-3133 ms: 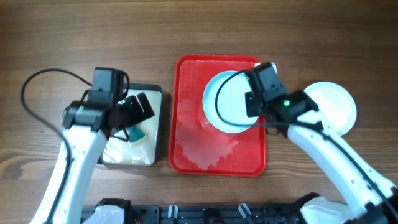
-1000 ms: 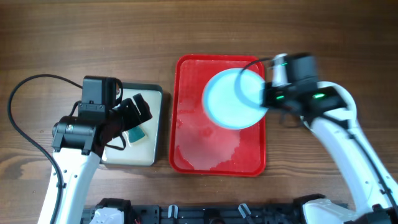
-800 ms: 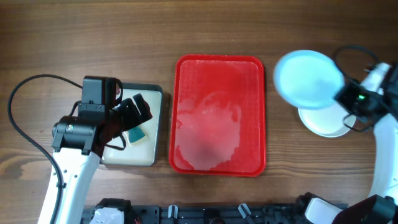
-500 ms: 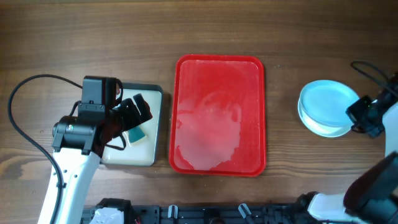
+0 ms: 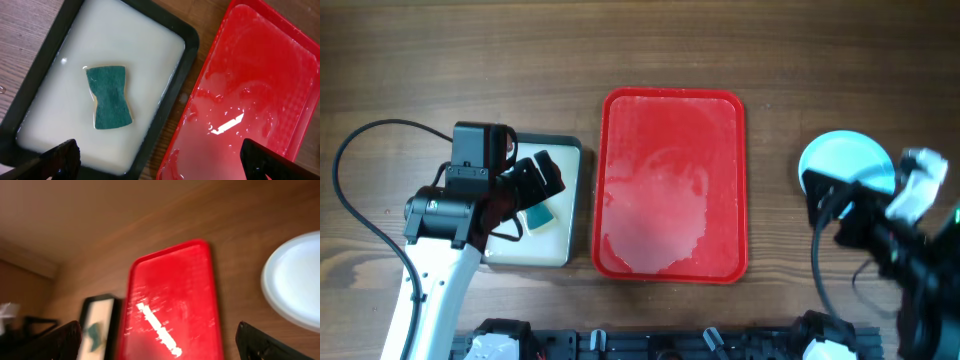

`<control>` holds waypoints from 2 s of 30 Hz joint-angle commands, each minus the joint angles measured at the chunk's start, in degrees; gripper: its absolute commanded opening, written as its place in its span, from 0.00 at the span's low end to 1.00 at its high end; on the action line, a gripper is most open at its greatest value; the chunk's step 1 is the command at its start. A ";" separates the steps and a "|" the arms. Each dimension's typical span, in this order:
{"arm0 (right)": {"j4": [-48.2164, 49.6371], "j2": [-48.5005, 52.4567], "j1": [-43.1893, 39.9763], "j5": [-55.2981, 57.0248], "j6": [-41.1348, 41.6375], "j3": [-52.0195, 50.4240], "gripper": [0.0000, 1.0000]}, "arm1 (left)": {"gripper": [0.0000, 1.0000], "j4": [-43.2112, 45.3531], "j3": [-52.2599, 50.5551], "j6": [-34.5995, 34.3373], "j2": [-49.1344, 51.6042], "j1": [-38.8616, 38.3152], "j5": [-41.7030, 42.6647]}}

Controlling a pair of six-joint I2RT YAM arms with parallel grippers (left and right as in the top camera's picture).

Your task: Clean dirty plates on tray and stack at the side

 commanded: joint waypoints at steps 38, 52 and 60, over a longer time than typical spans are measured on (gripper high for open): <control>64.32 -38.56 12.90 10.58 -16.52 -64.15 1.00 | 1.00 0.07 0.26 0.48 -0.26 0.20 0.26; 64.32 -38.56 12.90 10.58 -16.52 -64.15 1.00 | 1.00 33.05 -32.89 2.73 -46.49 6.69 -1.86; 64.32 -38.56 12.90 10.58 -16.52 -64.15 1.00 | 1.00 47.04 -53.42 2.89 -63.84 9.05 -1.51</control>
